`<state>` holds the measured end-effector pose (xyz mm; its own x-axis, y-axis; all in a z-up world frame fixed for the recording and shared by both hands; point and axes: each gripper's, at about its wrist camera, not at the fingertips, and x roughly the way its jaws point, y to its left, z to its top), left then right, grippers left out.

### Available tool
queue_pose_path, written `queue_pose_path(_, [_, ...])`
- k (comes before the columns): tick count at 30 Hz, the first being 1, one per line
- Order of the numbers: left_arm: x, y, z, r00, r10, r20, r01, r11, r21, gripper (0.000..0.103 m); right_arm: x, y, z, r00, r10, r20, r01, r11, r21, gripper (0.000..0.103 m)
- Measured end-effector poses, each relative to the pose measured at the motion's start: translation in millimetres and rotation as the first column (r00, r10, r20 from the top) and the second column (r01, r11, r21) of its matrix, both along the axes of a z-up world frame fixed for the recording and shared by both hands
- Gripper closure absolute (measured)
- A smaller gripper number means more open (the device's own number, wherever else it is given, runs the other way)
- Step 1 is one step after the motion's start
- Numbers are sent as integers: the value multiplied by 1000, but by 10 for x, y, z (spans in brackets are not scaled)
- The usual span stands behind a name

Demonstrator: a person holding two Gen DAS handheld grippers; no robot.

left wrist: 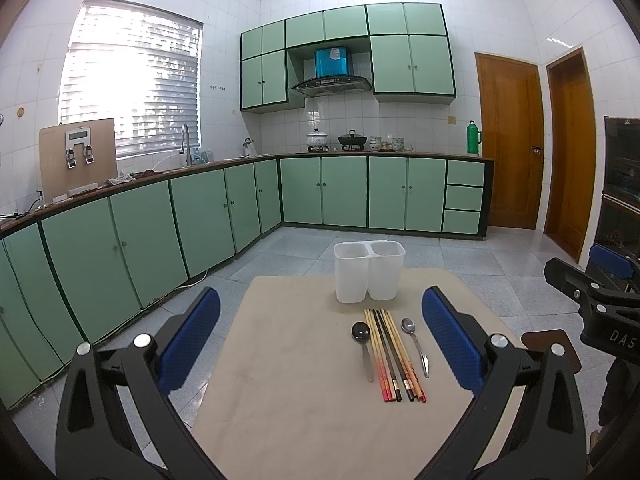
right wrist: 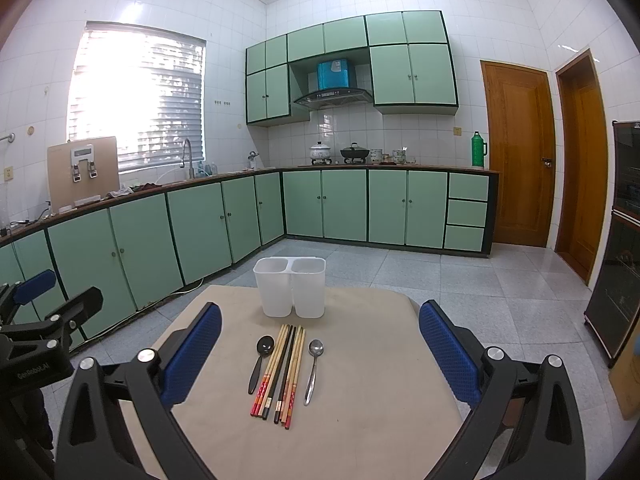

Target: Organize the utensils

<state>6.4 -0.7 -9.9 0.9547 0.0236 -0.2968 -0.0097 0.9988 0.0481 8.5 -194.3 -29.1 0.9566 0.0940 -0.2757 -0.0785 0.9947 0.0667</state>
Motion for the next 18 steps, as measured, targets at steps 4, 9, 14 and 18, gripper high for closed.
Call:
queue_pose_path(4, [-1, -4, 3, 1000, 1, 1, -1, 1000, 0, 5, 2, 1, -8, 1000, 0, 1, 0, 1000, 0, 6])
queue_pose_path(9, [0, -1, -2, 1000, 1, 1, -1, 1000, 0, 5, 3, -2, -8, 1000, 1, 0, -1, 1000, 1, 6])
queue_pose_path(14, [-1, -2, -2, 1000, 1, 0, -1, 1000, 0, 5, 8, -7, -7, 1000, -1, -2, 1, 1000, 0, 6])
queue_pose_path(18, [10, 7, -8, 1000, 3, -2, -3, 1000, 1, 5, 16, -19, -13, 1000, -2, -4, 2, 1000, 2, 6])
